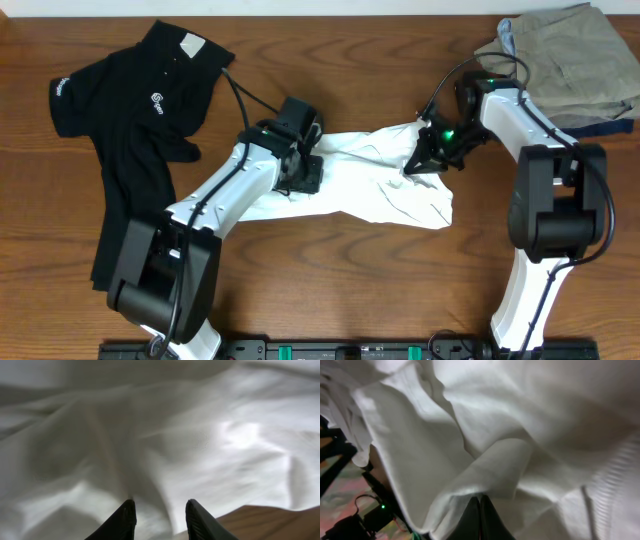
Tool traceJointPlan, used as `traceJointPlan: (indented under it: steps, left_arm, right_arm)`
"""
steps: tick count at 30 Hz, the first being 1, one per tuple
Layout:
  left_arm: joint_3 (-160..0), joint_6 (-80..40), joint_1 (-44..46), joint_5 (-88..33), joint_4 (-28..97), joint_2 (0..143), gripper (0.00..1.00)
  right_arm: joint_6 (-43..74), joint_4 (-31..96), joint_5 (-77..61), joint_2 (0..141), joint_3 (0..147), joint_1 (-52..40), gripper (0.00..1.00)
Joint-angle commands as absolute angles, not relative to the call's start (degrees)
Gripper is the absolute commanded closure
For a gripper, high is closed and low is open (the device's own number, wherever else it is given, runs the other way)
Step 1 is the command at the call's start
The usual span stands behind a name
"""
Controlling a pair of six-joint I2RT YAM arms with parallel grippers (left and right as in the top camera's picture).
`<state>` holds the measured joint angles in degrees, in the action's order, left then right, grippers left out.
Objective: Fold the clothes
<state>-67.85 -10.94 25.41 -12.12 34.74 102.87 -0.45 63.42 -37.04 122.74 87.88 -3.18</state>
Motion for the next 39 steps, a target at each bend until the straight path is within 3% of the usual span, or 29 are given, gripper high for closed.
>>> traceJointPlan:
  steps: [1, 4, 9, 15, 18, 31, 39]
  left_arm:
    - [-67.9, -11.7, 26.9, -14.2, 33.2, 102.9, 0.65]
    - [-68.1, -11.7, 27.5, -14.2, 32.2, 102.9, 0.65]
    - [-70.3, -11.7, 27.3, -14.2, 33.6, 102.6, 0.65]
    - [-74.2, -11.6, 27.3, -14.1, 37.1, 99.5, 0.64]
    - [-74.8, -11.6, 26.7, -13.9, 37.5, 96.8, 0.64]
    - [-74.8, -11.6, 16.1, -7.9, 41.8, 88.1, 0.32]
    - [-74.7, -11.6, 12.2, -4.2, 43.7, 88.1, 0.27]
  right_arm:
    - [-1.1, 64.2, -33.9, 116.4, 90.0, -1.8, 0.99]
    - [0.5, 65.3, -29.5, 112.3, 90.0, -1.3, 0.92]
    - [1.9, 67.2, -23.7, 109.9, 90.0, -1.3, 0.55]
    - [1.9, 67.1, -23.7, 110.1, 89.1, -1.3, 0.26]
    - [3.5, 67.4, -19.5, 110.1, 89.1, -1.4, 0.17]
    - [7.9, 65.7, -10.9, 110.2, 88.7, -3.5, 0.11]
    - [12.4, 60.3, -7.0, 110.2, 85.4, -5.7, 0.10]
